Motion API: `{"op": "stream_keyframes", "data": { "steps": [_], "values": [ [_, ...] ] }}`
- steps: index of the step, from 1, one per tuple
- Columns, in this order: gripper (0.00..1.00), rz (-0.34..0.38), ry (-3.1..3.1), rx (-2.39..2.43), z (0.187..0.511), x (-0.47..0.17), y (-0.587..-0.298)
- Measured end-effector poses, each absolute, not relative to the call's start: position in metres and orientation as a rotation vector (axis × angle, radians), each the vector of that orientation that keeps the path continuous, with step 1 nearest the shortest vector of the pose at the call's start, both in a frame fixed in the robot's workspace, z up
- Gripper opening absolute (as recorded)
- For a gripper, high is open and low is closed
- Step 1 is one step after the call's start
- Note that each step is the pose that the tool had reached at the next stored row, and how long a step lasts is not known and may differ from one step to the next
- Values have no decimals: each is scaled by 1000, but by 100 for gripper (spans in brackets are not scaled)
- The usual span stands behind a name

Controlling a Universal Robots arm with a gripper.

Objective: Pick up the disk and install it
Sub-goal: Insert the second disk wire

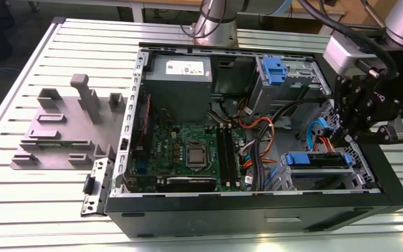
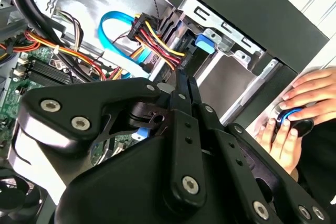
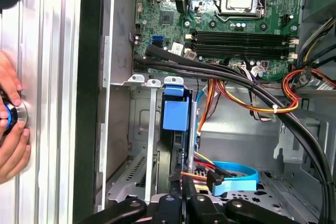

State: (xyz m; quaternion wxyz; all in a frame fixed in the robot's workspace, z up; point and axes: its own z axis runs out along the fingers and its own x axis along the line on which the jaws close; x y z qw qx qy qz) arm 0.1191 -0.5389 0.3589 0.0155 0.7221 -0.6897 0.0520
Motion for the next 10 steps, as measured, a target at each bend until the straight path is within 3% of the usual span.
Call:
{"op": "stream_keyframes", "data": {
  "steps": [10],
  "values": [
    [16,163,-2147,2247,361,110,-538]
  ]
}}
